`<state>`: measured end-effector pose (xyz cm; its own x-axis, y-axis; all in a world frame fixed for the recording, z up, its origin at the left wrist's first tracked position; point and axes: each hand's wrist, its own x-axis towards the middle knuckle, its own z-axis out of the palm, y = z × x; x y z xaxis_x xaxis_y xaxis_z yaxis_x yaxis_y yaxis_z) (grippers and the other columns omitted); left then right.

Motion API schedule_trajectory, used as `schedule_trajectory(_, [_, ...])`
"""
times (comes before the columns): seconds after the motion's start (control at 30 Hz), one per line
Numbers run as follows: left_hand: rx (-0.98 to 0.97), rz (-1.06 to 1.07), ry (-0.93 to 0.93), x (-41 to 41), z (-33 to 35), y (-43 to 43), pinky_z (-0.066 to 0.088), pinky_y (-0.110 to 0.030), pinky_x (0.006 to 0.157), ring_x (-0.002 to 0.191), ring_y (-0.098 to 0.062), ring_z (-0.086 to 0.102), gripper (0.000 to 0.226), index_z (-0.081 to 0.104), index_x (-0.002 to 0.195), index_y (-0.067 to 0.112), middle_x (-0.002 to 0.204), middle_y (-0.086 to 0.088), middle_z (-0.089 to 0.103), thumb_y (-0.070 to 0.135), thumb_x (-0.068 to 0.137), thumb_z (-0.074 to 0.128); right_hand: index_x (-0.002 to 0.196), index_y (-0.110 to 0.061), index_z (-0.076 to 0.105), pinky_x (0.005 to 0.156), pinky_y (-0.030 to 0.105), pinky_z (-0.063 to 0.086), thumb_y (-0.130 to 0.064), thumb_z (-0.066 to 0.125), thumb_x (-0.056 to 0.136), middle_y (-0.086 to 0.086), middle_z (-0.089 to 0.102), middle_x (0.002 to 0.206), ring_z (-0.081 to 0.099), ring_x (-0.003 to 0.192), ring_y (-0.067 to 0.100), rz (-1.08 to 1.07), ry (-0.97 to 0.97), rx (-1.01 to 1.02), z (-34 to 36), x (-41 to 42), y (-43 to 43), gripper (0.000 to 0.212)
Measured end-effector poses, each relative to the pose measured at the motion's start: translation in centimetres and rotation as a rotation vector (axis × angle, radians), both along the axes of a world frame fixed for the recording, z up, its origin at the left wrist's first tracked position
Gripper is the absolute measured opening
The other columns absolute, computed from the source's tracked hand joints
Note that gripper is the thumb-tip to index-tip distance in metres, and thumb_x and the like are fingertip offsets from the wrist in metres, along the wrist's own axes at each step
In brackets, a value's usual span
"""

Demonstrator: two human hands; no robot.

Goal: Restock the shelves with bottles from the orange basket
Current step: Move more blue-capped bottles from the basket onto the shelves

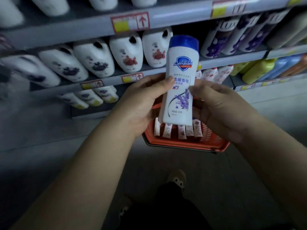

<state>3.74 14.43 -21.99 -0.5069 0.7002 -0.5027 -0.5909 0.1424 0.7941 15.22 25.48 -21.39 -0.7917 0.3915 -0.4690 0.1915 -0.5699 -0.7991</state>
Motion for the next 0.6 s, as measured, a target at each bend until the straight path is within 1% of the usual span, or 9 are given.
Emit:
schedule_trajectory(0.07, [0.054,0.027,0.012,0.0,3.4,-2.3,0.057,-0.040,0.081,0.083,-0.016,0.071,0.039,0.066,0.102,0.013,0.092,-0.005,0.075,0.021,0.064,0.070,0.113,-0.001,0.062,0.077,0.032,0.058,-0.007,0.047,0.095,0.014,0.071,0.109,0.069,0.097,0.022,0.017,0.023,0.044,3.3,-0.2,-2.2,0.024])
schedule_trajectory(0.13, [0.080,0.027,0.036,-0.1,6.7,-4.7,0.058,-0.039,0.079,0.079,-0.016,0.071,0.034,0.065,0.103,0.013,0.089,-0.005,0.074,0.018,0.070,0.068,0.119,0.001,0.059,0.080,0.034,0.058,-0.007,0.048,0.095,0.016,0.069,0.112,0.068,0.100,0.024,0.014,0.044,0.075,6.5,-0.3,-4.5,0.028])
schedule_trajectory(0.2, [0.081,0.003,0.094,-0.2,9.8,-7.3,0.058,-0.037,0.075,0.077,-0.015,0.070,0.034,0.065,0.106,0.014,0.089,-0.003,0.074,0.021,0.073,0.067,0.121,0.000,0.059,0.080,0.033,0.058,-0.006,0.048,0.095,0.016,0.069,0.112,0.068,0.100,0.025,0.011,0.071,0.092,9.7,-0.3,-7.1,0.029])
schedule_trajectory(0.3, [0.104,-0.024,0.193,-0.5,14.2,-11.2,0.056,-0.036,0.077,0.081,-0.014,0.068,0.039,0.065,0.107,0.016,0.094,-0.001,0.073,0.027,0.069,0.067,0.121,-0.002,0.059,0.081,0.032,0.058,-0.007,0.048,0.094,0.014,0.070,0.110,0.068,0.102,0.025,0.019,0.112,0.124,14.2,-0.4,-11.0,0.029])
schedule_trajectory(0.37, [0.130,-0.006,0.224,-0.7,17.1,-13.6,0.056,-0.033,0.073,0.084,-0.015,0.067,0.035,0.066,0.107,0.015,0.096,-0.003,0.073,0.025,0.074,0.066,0.119,-0.002,0.060,0.084,0.038,0.058,-0.007,0.048,0.094,0.016,0.070,0.112,0.066,0.104,0.029,0.013,0.136,0.158,16.9,-0.7,-13.5,0.028])
schedule_trajectory(0.43, [0.154,0.028,0.250,-0.9,19.9,-15.9,0.057,-0.035,0.077,0.088,-0.017,0.067,0.028,0.065,0.106,0.014,0.099,-0.004,0.072,0.021,0.079,0.064,0.114,-0.004,0.063,0.088,0.043,0.054,-0.008,0.050,0.094,0.016,0.070,0.110,0.067,0.101,0.030,0.011,0.149,0.209,19.4,-1.2,-15.9,0.024])
schedule_trajectory(0.47, [0.165,0.044,0.260,-1.0,21.2,-17.0,0.057,-0.037,0.079,0.090,-0.018,0.067,0.029,0.065,0.107,0.015,0.100,-0.005,0.071,0.021,0.079,0.064,0.111,-0.006,0.064,0.088,0.042,0.054,-0.008,0.051,0.093,0.015,0.071,0.108,0.068,0.097,0.028,0.016,0.170,0.230,20.7,-1.5,-17.0,0.022])
schedule_trajectory(0.53, [0.195,0.063,0.280,-1.4,23.7,-19.1,0.057,-0.039,0.081,0.093,-0.020,0.067,0.041,0.063,0.111,0.014,0.103,-0.006,0.071,0.025,0.071,0.066,0.105,-0.008,0.066,0.085,0.035,0.057,-0.007,0.053,0.092,0.011,0.073,0.102,0.070,0.092,0.021,0.031,0.231,0.263,23.3,-2.0,-19.0,0.018])
schedule_trajectory(0.6, [0.228,0.080,0.298,-1.8,26.3,-20.8,0.057,-0.039,0.080,0.093,-0.020,0.067,0.052,0.062,0.116,0.012,0.107,-0.008,0.070,0.027,0.067,0.067,0.105,-0.009,0.066,0.084,0.033,0.058,-0.006,0.053,0.092,0.008,0.073,0.100,0.070,0.091,0.018,0.049,0.282,0.300,25.9,-2.5,-20.5,0.018])
